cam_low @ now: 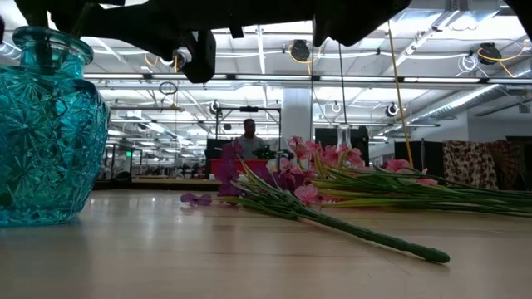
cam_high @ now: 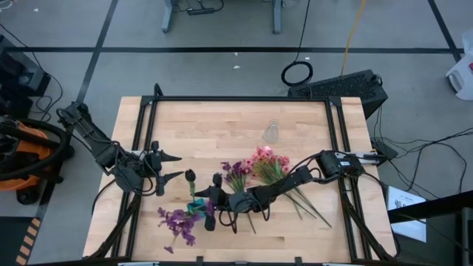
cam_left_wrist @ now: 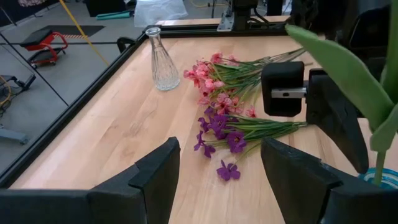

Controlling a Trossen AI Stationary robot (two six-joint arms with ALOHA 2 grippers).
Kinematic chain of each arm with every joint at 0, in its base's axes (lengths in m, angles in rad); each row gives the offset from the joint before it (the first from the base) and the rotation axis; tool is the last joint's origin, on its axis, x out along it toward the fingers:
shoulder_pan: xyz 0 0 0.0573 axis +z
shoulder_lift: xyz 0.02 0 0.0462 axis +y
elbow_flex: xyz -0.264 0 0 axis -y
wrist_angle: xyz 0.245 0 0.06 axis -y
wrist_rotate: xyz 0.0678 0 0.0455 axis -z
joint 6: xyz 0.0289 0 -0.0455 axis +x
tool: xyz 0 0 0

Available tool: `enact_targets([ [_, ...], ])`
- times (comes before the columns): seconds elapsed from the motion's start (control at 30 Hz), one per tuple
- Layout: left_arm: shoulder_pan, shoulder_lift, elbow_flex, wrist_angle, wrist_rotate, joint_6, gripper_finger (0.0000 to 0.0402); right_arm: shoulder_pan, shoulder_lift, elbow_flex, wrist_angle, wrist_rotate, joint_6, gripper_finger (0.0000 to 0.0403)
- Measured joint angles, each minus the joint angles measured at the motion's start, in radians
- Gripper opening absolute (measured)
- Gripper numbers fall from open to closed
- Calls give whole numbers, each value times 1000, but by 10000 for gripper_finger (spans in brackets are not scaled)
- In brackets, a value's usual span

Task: Sort flowers into vase by color
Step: Put the black tulip into the the blue vase, then put the violet flower into the blue vase

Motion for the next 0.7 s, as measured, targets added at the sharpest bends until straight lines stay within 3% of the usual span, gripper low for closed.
enact_targets([
  [0.37, 0, 0, -54, 18, 0, -27, 231, 20, -5, 0, -21, 9, -34, 210],
  [0.7, -1, 0, -119, 76, 3, -105, 231, 26, -96, 0, -374, 10, 69, 242],
])
